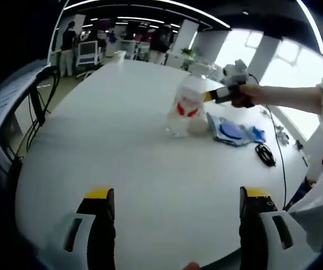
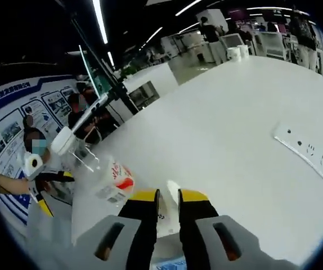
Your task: Arrange the tabletop items into an orderly group along one side of the table until the central work area is clear of visible clutter.
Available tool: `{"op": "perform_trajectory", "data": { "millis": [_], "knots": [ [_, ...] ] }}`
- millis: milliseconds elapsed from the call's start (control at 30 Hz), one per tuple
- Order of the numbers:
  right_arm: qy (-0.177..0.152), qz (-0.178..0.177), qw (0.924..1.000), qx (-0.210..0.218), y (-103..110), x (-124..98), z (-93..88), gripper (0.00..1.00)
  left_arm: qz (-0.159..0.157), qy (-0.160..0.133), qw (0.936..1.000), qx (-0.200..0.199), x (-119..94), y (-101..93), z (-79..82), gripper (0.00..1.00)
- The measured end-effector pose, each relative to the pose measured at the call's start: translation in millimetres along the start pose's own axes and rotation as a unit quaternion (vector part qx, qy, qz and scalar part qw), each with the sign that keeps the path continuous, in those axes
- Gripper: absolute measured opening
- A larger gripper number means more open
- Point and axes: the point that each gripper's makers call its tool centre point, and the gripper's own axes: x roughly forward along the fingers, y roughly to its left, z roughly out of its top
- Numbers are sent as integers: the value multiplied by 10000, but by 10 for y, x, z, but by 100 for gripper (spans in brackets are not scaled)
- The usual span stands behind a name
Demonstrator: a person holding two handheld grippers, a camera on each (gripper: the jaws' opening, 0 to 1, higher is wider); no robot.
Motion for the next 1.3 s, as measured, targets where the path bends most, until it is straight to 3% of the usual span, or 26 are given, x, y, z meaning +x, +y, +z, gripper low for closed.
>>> {"op": "perform_trajectory", "data": {
  "millis": [133,233,400,567,700,867,900,967,1033,1133,1167,1233,1300],
  "knots": [
    [-13,136,9999,98,76,-39,-32,0,26,-7,10000,-24,-7,8,-2,88],
    [168,258,9995,-56,171,-51,-104,0,46,30,10000,-46,0,21,-27,87],
    [174,274,9993,-183,247,-90,-109,0,20,22,10000,-67,7,-6,-33,87],
    [-255,173,9988,-384,298,-198,66,0,-14,-23,10000,-40,3,-30,8,87],
    [-493,-161,9935,-1009,330,-322,137,0,-26,-63,10000,-43,3,-43,39,87],
    [-933,-354,9788,-1789,429,-429,270,0,-59,-54,10000,-26,11,-79,25,86],
    [-1046,-369,9702,-2153,472,-447,306,0,-58,-58,10000,-28,10,-82,23,86],
    [-1100,-316,9637,-2411,541,-454,301,0,-62,-59,9999,-55,9,-89,15,86],
    [-932,-544,9477,-3003,518,-449,243,0,-52,-48,9999,-96,10,-90,1,85],
    [-978,-601,9347,-3365,554,-443,220,0,-38,-55,9999,-139,14,-88,-19,85],
    [-1022,-662,9258,-3580,557,-447,225,0,-38,-41,9999,-140,16,-91,-28,85],
    [-1007,-731,9203,-3709,558,-438,189,0,-28,-13,9999,-110,18,-97,-40,85],
    [-1002,-782,9196,-3717,540,-426,157,0,-9,31,10000,-85,17,-102,-53,85]
  ]
}}
